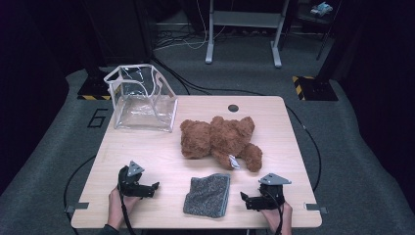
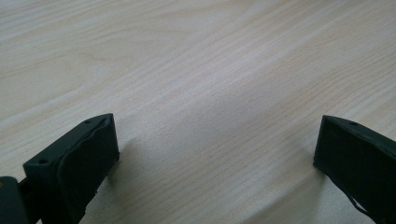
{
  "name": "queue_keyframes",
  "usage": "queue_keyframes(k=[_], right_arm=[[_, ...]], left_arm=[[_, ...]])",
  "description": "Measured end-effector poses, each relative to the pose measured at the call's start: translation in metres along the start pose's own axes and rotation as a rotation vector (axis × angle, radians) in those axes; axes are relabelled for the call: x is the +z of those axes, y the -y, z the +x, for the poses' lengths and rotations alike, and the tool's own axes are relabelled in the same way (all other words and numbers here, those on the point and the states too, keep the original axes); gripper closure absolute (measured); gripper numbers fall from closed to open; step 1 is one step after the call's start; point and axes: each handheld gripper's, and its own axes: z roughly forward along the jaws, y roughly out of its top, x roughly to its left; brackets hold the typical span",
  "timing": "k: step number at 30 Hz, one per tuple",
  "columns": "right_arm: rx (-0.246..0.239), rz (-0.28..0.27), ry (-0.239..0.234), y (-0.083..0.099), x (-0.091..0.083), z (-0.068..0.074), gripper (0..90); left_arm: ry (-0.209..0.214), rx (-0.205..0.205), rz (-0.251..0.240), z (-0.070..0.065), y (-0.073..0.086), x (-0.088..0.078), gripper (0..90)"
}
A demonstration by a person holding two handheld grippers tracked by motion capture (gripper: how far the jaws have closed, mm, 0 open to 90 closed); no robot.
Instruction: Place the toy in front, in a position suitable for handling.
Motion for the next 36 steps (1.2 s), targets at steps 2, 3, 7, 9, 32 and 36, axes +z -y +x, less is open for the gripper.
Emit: queue_keyframes(k=[2, 3, 7, 9, 32, 36], right_arm=[[-0.021, 0.000, -0.026, -0.004, 0.003, 0.011, 0.0], [-0.032, -0.003, -0.041, -0.006, 0.004, 0.016, 0.0], [-0.088, 0.008, -0.092, -0.015, 0.014, 0.039, 0.2], [-0.095, 0.014, -0.100, -0.017, 0.016, 0.042, 0.2], [-0.233, 0.110, -0.192, -0.034, 0.069, 0.089, 15.4], [-0.252, 0.112, -0.160, -0.034, 0.068, 0.089, 25.8]], left_arm=[[-0.010, -0.001, 0.003, 0.000, 0.000, 0.000, 0.0], [-0.010, -0.001, 0.003, 0.000, 0.000, 0.000, 0.0], [-0.024, -0.032, -0.009, -0.002, -0.001, 0.002, 0.0], [-0.025, -0.032, -0.010, -0.002, -0.001, 0.002, 0.0], [-0.032, -0.039, -0.006, -0.002, -0.001, 0.002, 0.0], [-0.034, -0.039, -0.005, -0.002, -0.002, 0.002, 0.0]])
